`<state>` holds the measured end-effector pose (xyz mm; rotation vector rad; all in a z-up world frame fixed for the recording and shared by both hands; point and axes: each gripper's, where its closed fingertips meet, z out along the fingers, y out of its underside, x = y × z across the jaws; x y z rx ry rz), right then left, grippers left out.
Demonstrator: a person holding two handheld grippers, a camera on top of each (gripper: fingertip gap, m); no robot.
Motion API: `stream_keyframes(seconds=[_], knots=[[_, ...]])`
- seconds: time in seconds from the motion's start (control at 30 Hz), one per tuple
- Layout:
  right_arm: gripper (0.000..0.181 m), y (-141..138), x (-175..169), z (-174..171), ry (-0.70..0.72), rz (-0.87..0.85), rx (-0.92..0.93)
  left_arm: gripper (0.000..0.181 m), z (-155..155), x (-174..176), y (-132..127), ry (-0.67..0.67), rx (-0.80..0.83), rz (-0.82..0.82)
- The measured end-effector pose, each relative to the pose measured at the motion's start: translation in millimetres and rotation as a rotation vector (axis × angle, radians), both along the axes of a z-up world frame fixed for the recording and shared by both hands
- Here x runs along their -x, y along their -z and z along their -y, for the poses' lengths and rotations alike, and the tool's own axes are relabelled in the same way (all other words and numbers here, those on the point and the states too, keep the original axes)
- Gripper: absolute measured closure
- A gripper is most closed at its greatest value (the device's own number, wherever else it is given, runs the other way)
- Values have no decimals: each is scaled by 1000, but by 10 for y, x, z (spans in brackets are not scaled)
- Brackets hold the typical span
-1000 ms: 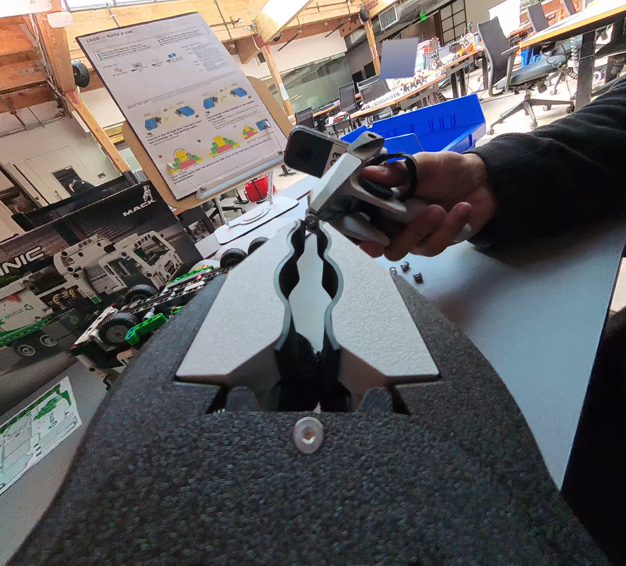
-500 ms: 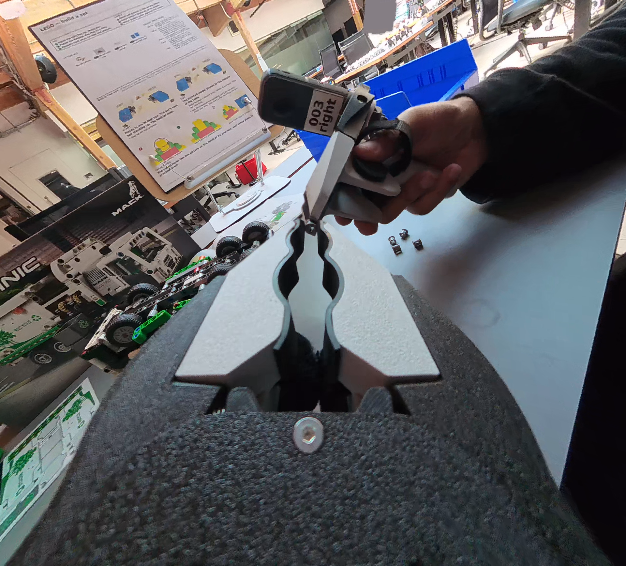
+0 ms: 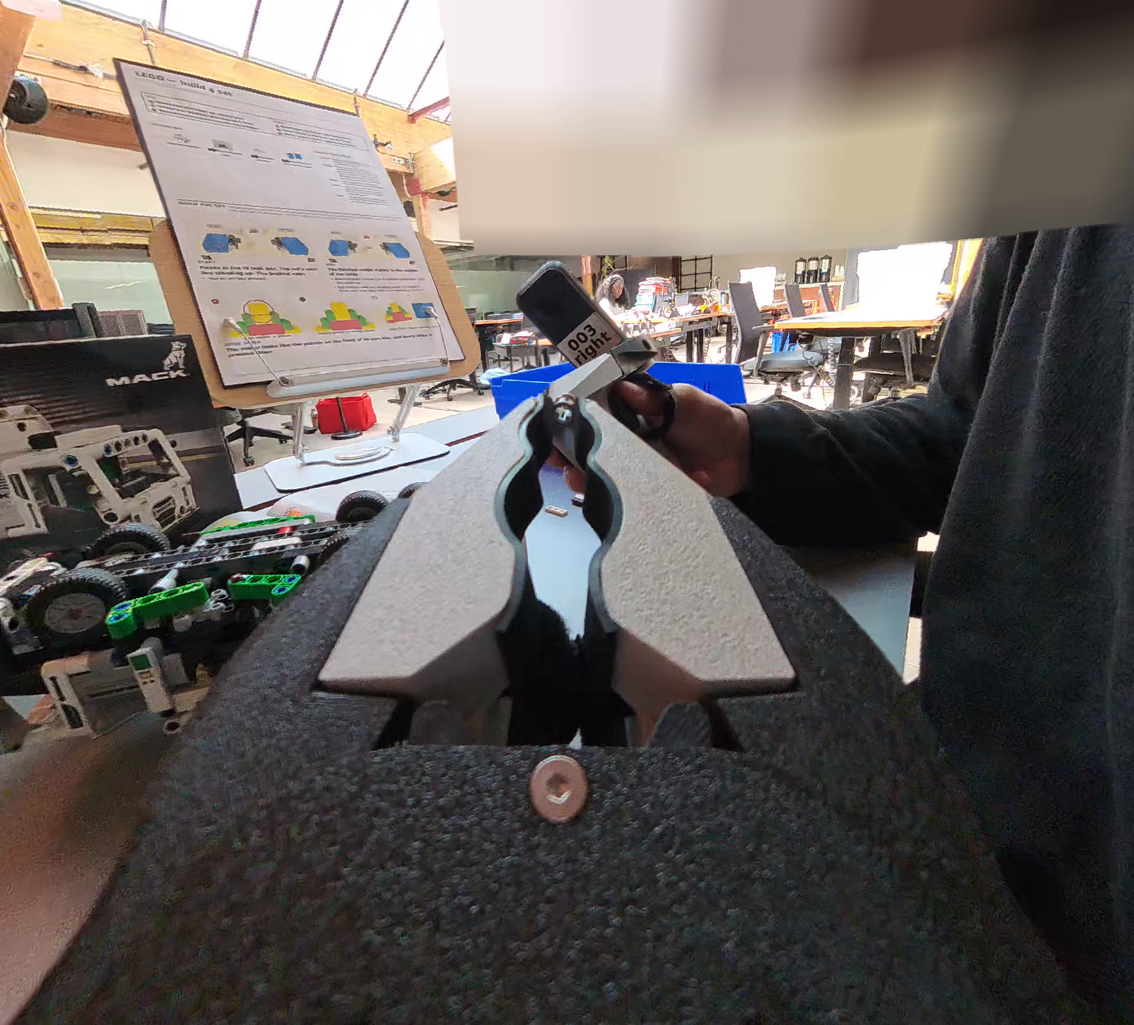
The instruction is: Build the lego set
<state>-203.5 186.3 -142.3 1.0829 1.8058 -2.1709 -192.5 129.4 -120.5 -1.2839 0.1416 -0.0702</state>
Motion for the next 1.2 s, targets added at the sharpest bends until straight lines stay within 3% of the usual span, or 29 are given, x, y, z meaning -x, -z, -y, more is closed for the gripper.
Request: stream_keyframes(seconds=[0.2,0.37,0.5,0.73,0.93,1.2], knots=[[174,123,66,-32,33,22,-27,176,-75,125,111,-52,57,15],[164,291,352,-438,297,-37,-248,176,-269,521,626,-314,372,32],[150,434,569,-739,440,-29,-375,176,-342,604,796,-410,471,123],[142,512,751,-686,367,27,-307,176,-486,643,740,-423,428,194],[158,604,742,-637,322,54,-317,176,-609,700,793,-391,461,237],[161,613,744,-638,339,55,-347,176,-628,721,843,-387,493,247]])
